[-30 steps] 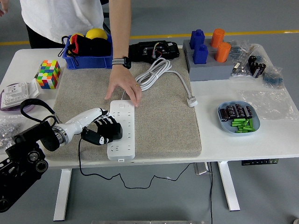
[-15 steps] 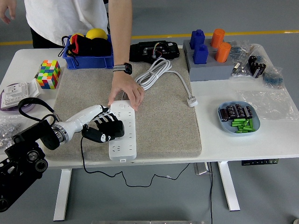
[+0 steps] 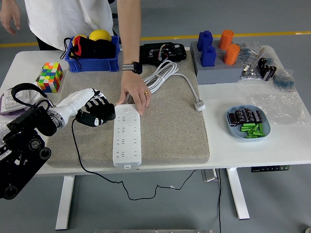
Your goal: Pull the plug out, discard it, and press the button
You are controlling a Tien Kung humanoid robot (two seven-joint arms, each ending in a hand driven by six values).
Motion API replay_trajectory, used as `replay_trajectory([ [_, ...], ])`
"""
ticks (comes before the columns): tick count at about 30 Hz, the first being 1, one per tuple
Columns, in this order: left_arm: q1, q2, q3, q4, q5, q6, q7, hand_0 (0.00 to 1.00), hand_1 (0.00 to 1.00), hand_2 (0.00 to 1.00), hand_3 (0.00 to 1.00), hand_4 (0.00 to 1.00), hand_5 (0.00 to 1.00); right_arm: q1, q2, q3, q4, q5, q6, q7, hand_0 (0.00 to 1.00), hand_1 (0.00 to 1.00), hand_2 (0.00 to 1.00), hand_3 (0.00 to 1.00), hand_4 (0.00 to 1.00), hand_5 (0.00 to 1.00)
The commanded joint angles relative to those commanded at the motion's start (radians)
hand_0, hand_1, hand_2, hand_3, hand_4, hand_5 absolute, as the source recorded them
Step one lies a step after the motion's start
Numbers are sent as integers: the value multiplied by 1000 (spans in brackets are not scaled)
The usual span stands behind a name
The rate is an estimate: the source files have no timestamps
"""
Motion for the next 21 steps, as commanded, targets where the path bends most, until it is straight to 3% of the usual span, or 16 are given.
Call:
replay_trajectory([
  [6, -36, -22, 22, 122, 19, 25, -5, 468, 380, 347, 488, 706, 2, -4, 0, 1, 0, -1, 0, -4, 705, 678, 662, 617, 711, 489],
  [7, -40, -23, 27, 132, 22, 27, -5, 468, 380, 347, 488, 706, 2, -4, 0, 1, 0, -1, 0, -4, 705, 678, 662, 617, 711, 489],
  [8, -44, -23, 29, 141, 21, 26, -5, 508, 452, 416, 549, 699, 2, -4, 0, 2, 0, -1, 0, -3, 705, 678, 662, 617, 711, 488],
  [13, -57, -22, 27, 159, 2, 4, -2, 508, 452, 416, 549, 699, 2, -5, 2, 5, 0, 2, 0, -2, 705, 678, 662, 617, 711, 488],
  [14, -58, -22, 24, 159, -9, -3, -1, 723, 769, 735, 730, 829, 2, -5, 3, 7, 0, 2, 0, -3, 704, 678, 662, 617, 712, 489],
  [19, -57, -21, 17, 146, -30, -11, -3, 723, 769, 735, 730, 829, 2, -8, 6, 14, 0, -1, 3, -6, 704, 678, 662, 617, 712, 489],
  [20, -57, -22, 15, 142, -27, -11, -3, 791, 852, 854, 874, 881, 2, -8, 6, 15, 0, -3, 3, -6, 705, 678, 662, 617, 712, 488],
  [21, -57, -23, 15, 140, -25, -10, -4, 791, 852, 854, 874, 881, 2, -8, 7, 17, 0, -3, 3, -6, 705, 678, 662, 617, 712, 488],
])
